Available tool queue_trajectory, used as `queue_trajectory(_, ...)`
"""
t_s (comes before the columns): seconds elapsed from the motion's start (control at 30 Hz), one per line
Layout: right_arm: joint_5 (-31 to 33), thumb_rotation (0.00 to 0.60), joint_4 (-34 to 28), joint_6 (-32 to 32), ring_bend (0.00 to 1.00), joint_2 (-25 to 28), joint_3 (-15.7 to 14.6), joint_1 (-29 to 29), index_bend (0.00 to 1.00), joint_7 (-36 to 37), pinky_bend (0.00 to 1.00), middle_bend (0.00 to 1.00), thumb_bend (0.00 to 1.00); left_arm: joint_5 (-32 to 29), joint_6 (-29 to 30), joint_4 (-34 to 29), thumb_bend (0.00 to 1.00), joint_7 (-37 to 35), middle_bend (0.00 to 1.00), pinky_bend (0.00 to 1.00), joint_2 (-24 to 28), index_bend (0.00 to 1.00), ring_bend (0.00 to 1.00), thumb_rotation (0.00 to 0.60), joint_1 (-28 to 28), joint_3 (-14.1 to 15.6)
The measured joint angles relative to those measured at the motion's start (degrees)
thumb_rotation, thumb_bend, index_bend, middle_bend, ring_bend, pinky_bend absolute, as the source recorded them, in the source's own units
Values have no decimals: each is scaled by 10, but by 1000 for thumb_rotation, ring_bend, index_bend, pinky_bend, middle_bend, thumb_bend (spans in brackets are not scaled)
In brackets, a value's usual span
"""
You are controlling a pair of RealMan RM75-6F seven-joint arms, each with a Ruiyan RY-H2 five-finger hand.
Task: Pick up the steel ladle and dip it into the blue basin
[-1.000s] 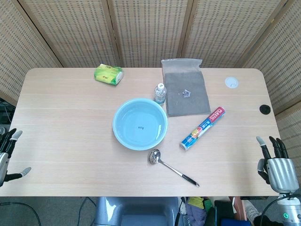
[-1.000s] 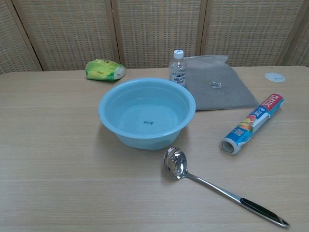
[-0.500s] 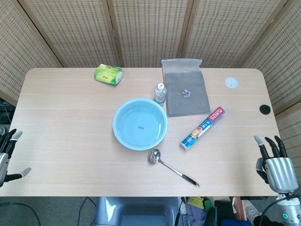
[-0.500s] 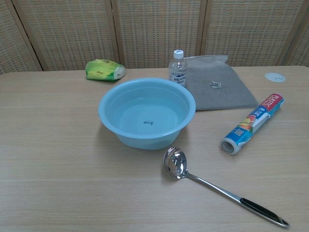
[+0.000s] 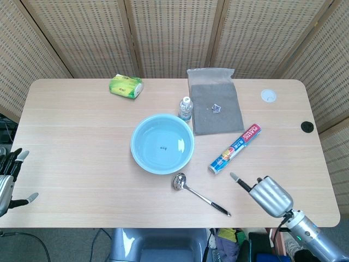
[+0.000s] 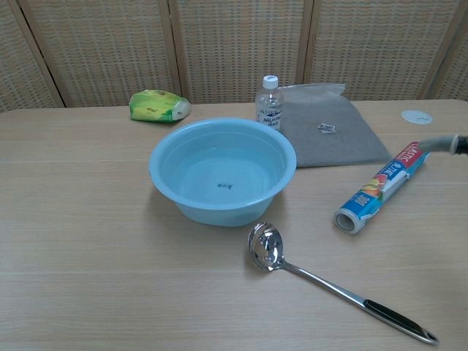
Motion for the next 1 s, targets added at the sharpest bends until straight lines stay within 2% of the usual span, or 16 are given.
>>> queue_trajectory(0.2,-35,600,-34,-124,826,0,-12,49,0,-101,1000,776,687,-13,-8,2,0,4,0,0,-3,0,0,600,-4,-4)
queue_trajectory(0.4,-63,600,-54,-209,837,-10,-20,90,0,-171,1000,780,698,-22,-16,4,0,8,0,0,-5,0,0,600,-8,-6)
queue_trajectory(0.63,-75,600,-53,-265,841,-33,-41,113,6,-176,1000,782,698,-33,-27,7,0,13,0,0,-8,0,0,600,-12,-8)
queue_trajectory(1.0,-39,600,-25,-317,841,-67,-43,107,75,-217,1000,782,706,-35,-25,6,0,18,0,0,-9,0,0,600,-12,-8)
